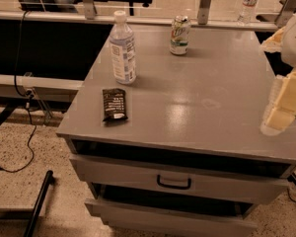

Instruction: Knock blue plastic bottle over

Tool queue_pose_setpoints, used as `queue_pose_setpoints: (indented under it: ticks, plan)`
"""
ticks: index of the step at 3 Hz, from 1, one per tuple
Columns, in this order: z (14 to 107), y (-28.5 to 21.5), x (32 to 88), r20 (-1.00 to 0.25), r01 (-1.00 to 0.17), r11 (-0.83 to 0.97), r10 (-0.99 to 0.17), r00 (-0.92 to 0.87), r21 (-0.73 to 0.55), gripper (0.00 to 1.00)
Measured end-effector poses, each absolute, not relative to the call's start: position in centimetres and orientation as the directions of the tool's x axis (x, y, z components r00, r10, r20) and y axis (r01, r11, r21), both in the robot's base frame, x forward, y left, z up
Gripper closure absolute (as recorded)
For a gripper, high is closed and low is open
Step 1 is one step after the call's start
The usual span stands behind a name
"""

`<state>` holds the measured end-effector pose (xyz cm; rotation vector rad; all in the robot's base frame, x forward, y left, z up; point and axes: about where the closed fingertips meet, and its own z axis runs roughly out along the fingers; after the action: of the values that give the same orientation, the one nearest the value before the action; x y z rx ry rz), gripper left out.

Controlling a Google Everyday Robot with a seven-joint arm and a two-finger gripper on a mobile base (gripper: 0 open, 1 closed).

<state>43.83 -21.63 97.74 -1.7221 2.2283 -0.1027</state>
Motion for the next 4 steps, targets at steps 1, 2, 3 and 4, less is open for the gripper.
queue_pose_setpoints:
  ticks: [1,2,3,4]
  plan:
    - [97.7,-21.6,43.8,-0.208,-0.93,0.27,-0.953,-0.221,-0.251,0.0]
    - [97.3,-20.3,46.9,-0.254,-0.933,0.252,-0.949,-0.186,-0.257,0.0]
    - [96.9,-16.9,52.2,-0.339,-0.938,0.209,-0.934,-0.109,-0.275,0.0]
    - [97.1,-13.1,57.0,-0.445,-0.937,0.2,-0.894,-0.054,-0.287,0.0]
